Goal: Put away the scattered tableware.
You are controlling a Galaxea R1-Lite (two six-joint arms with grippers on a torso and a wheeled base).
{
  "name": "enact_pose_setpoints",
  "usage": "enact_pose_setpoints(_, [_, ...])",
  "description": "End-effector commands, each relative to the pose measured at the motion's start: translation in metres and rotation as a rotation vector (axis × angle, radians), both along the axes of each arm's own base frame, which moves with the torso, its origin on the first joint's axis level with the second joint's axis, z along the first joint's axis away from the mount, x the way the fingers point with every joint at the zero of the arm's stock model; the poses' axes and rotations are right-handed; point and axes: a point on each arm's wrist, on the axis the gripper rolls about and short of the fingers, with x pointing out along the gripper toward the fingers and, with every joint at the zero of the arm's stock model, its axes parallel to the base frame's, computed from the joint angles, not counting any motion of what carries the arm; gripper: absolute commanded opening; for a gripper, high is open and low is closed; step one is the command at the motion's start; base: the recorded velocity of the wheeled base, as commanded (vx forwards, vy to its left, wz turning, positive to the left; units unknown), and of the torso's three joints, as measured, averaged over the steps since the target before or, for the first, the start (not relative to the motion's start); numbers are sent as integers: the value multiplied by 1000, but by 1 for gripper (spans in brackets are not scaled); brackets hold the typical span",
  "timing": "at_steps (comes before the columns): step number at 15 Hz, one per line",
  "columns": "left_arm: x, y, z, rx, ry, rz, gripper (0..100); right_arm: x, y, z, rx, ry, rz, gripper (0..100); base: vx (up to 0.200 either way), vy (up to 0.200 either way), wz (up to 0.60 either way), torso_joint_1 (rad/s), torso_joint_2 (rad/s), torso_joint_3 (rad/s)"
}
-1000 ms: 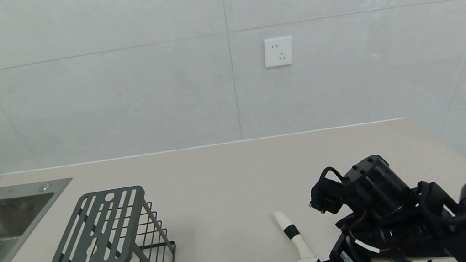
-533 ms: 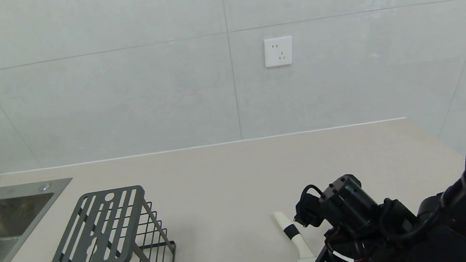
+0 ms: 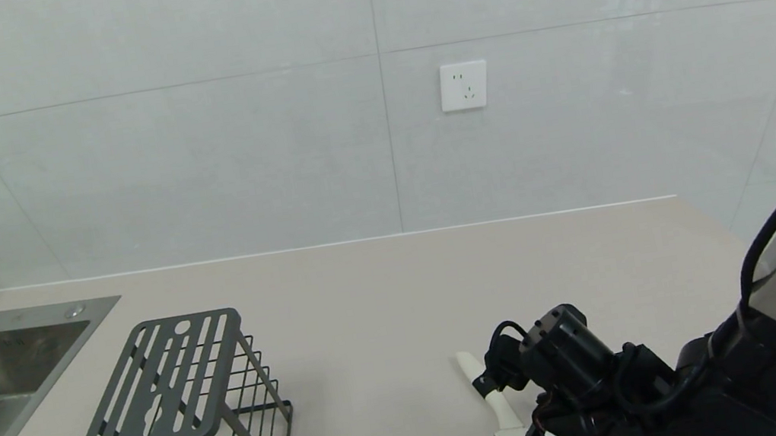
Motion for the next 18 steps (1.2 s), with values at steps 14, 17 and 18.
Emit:
enact_pose_setpoints(14, [0, 0, 0, 0, 2, 0, 100, 0, 7, -7, -5, 11, -16, 100, 0, 0, 0, 0, 0, 0])
enact_pose_setpoints(17, [0, 0, 0, 0, 2, 0, 100, 0, 7, -8, -11, 14, -14, 100, 0, 0, 0, 0, 0, 0])
enact_pose_setpoints(18, [0, 0, 0, 0, 2, 0, 100, 0, 7, -8, -10, 14, -15, 100, 0, 0, 0, 0, 0, 0])
